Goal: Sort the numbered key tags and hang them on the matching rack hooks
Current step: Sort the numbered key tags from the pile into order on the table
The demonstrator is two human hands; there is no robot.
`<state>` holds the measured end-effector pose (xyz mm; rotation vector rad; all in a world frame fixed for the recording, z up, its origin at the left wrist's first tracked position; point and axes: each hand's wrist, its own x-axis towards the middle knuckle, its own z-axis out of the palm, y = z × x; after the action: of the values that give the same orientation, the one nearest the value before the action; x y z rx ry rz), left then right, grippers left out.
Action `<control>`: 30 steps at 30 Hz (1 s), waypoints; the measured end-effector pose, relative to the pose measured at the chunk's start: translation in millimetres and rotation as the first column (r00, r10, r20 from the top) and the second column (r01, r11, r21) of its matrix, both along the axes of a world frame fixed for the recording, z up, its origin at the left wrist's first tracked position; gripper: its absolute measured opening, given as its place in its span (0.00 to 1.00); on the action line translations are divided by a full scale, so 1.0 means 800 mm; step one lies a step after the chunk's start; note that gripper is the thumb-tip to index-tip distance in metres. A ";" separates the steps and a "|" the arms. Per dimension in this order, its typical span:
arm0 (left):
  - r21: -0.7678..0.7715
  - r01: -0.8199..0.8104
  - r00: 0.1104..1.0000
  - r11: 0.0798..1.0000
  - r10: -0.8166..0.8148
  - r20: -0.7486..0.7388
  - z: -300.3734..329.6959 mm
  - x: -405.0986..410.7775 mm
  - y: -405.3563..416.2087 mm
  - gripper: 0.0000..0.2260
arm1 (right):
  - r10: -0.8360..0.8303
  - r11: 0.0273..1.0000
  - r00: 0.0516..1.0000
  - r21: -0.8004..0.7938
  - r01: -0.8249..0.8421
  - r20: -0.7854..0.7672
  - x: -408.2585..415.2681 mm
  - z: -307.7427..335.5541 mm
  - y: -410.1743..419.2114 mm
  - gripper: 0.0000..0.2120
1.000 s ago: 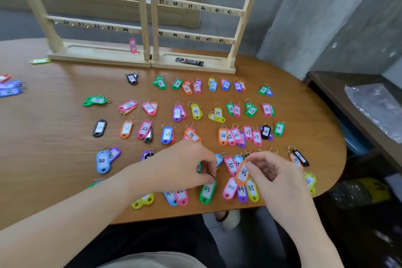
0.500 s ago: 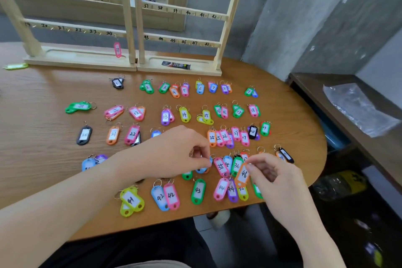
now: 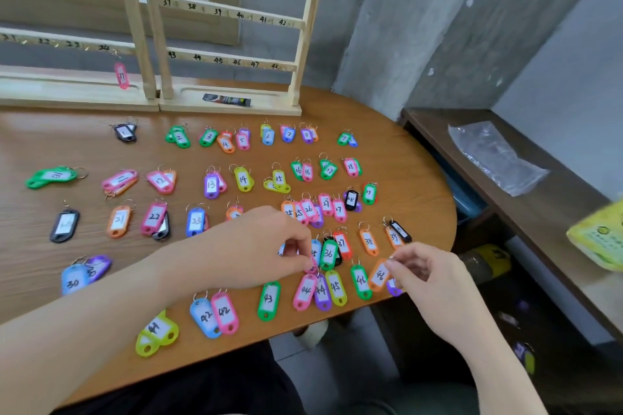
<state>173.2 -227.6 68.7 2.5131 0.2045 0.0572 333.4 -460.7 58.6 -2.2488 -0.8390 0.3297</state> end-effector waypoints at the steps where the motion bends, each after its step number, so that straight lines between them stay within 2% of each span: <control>1: -0.003 0.003 1.000 1.000 -0.003 0.000 -0.001 0.000 0.000 0.06 | 0.011 1.000 1.000 -0.020 -0.011 0.005 -0.001 -0.003 0.001 0.05; 8: -0.008 -0.013 1.000 1.000 0.013 0.003 -0.008 -0.008 0.004 0.07 | 0.016 0.999 0.999 -0.049 -0.018 -0.037 -0.001 -0.013 0.015 0.04; 18: -0.029 -0.083 0.996 0.996 0.082 -0.029 -0.013 -0.021 0.012 0.06 | 0.050 0.991 0.981 -0.135 -0.025 0.188 0.002 -0.030 0.027 0.08; 30: -0.053 -0.127 0.992 0.991 0.128 0.014 -0.017 -0.034 0.026 0.06 | 0.029 0.995 0.971 -0.103 -0.004 0.238 -0.003 -0.020 0.036 0.06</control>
<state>146.4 -206.4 55.0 2.4447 0.3546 0.1239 331.4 -432.3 42.4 -2.4108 -0.9851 0.1112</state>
